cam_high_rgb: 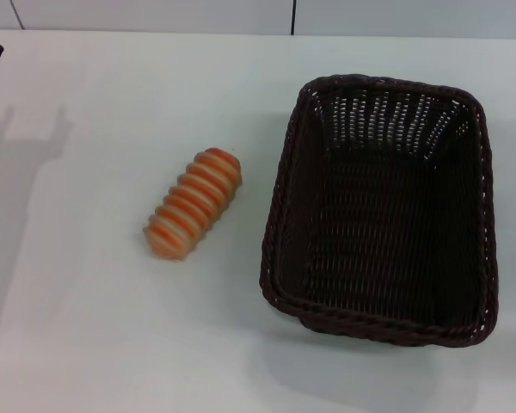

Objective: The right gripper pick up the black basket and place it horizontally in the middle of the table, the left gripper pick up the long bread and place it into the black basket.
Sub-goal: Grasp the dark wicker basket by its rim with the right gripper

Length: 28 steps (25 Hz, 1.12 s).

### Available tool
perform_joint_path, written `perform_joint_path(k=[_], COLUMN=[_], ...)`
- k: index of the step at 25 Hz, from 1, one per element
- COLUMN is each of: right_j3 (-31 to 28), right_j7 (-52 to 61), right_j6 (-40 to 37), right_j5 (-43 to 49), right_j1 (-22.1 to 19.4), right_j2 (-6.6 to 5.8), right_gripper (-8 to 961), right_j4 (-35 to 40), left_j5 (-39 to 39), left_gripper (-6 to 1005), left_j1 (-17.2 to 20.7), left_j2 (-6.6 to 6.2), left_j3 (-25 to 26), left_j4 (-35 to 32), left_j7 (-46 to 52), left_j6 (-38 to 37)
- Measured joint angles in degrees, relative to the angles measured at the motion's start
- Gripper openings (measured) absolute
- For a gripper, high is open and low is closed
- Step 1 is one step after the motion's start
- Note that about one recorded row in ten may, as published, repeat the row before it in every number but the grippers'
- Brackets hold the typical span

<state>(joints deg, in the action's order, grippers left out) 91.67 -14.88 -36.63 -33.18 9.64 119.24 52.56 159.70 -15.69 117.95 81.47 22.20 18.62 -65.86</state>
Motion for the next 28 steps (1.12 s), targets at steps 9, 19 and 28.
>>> perform_joint_path(k=[9, 19, 28], right_j3=[-4.8, -13.0, -14.4], right_j7=[-6.5, -4.7, 9.7], right_j6=[30.8, 68.1, 95.2], right_j5=[0.5, 4.6, 15.7], right_j1=[-5.3, -2.3, 2.7], right_j2=[-0.18, -0.11, -0.22], right_gripper=[775, 775, 774], right_j4=[23.6, 41.3, 54.6], left_j5=[0.0, 0.1, 0.1], left_gripper=[828, 828, 827], left_j1=[0.2, -0.4, -0.4], left_j2=[-0.01, -0.04, -0.34], left_j3=[0.1, -0.1, 0.4], left_j4=[0.1, 0.6, 1.3], left_j7=[0.1, -0.3, 0.3], left_j6=[-0.1, -0.3, -0.3])
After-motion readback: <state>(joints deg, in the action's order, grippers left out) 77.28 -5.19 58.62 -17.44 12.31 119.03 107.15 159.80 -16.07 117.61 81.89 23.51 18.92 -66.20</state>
